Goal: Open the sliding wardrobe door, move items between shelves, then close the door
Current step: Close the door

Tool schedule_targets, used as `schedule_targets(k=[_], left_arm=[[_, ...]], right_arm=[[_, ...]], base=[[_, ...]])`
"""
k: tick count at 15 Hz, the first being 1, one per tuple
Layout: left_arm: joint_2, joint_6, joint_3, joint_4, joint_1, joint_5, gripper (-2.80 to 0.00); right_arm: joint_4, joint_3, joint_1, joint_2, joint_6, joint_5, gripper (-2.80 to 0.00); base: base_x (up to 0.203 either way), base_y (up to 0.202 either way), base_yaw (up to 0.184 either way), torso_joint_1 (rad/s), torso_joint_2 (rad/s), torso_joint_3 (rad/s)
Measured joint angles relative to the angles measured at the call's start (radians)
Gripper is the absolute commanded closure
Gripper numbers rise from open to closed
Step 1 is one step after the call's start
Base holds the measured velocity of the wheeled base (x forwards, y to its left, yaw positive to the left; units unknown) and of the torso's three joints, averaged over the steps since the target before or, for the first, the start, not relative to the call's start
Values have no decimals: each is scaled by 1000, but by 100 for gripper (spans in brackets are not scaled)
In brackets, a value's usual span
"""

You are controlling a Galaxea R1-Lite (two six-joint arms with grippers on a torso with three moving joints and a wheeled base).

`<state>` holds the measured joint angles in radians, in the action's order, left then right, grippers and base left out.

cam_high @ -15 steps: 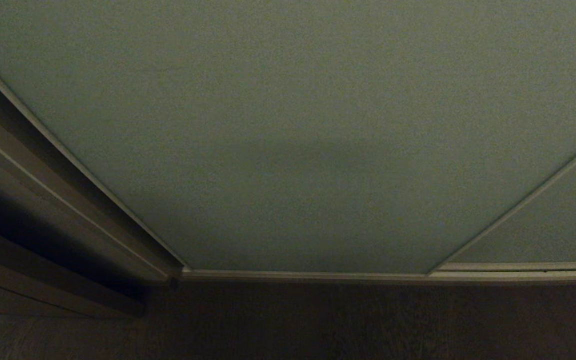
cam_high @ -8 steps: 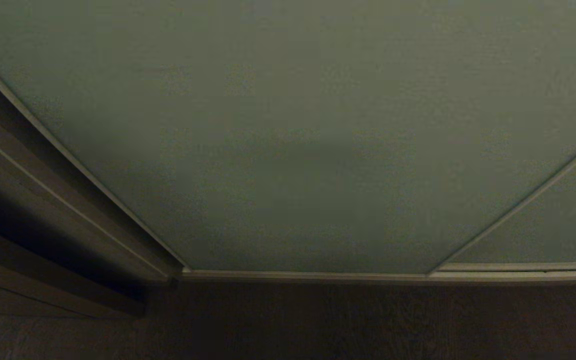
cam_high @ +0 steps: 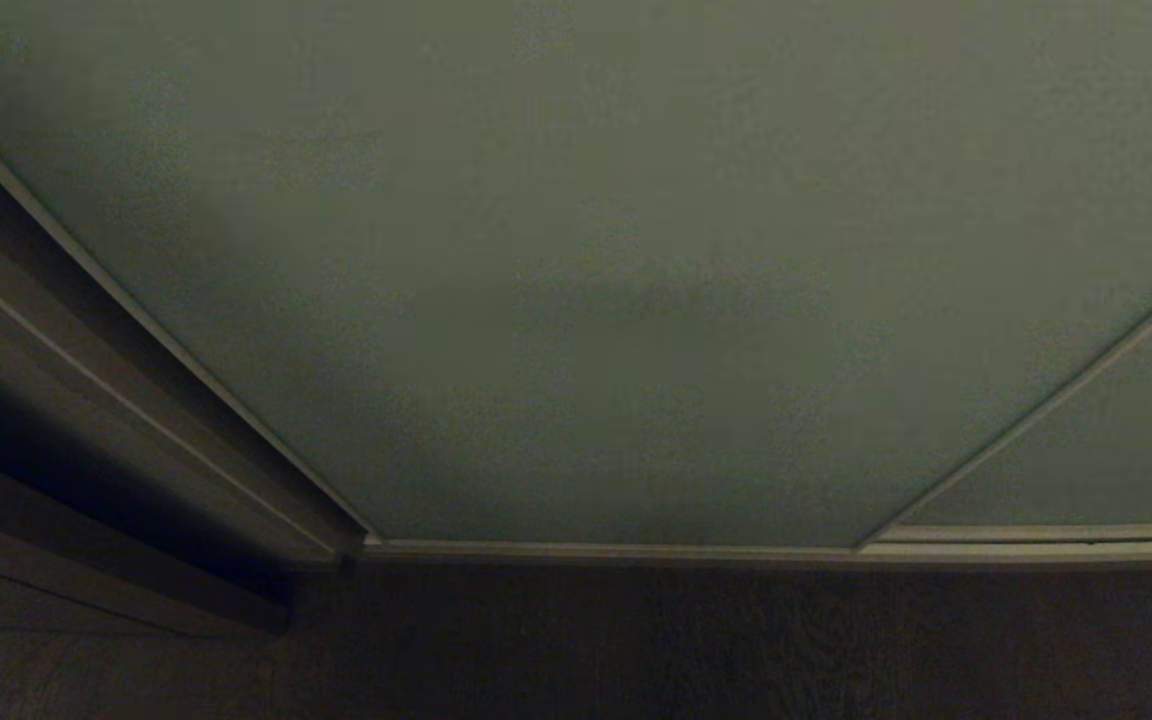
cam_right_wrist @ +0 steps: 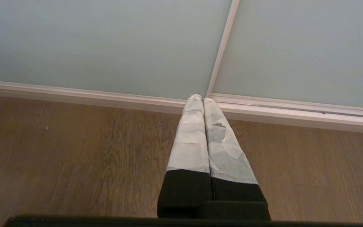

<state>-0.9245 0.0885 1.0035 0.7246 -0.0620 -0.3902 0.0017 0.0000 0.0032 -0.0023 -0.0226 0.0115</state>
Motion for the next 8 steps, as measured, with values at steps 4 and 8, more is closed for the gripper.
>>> schedule_targets(k=[4, 8], left_arm=[[-82, -66, 110, -169, -31, 37, 0], [-137, -193, 241, -452, -109, 140, 0]], right_arm=[[0, 0, 0, 0, 0, 1, 0], [0, 0, 0, 0, 0, 0, 0]], base=[[0, 0, 0, 0, 0, 0], [0, 0, 0, 0, 0, 0]])
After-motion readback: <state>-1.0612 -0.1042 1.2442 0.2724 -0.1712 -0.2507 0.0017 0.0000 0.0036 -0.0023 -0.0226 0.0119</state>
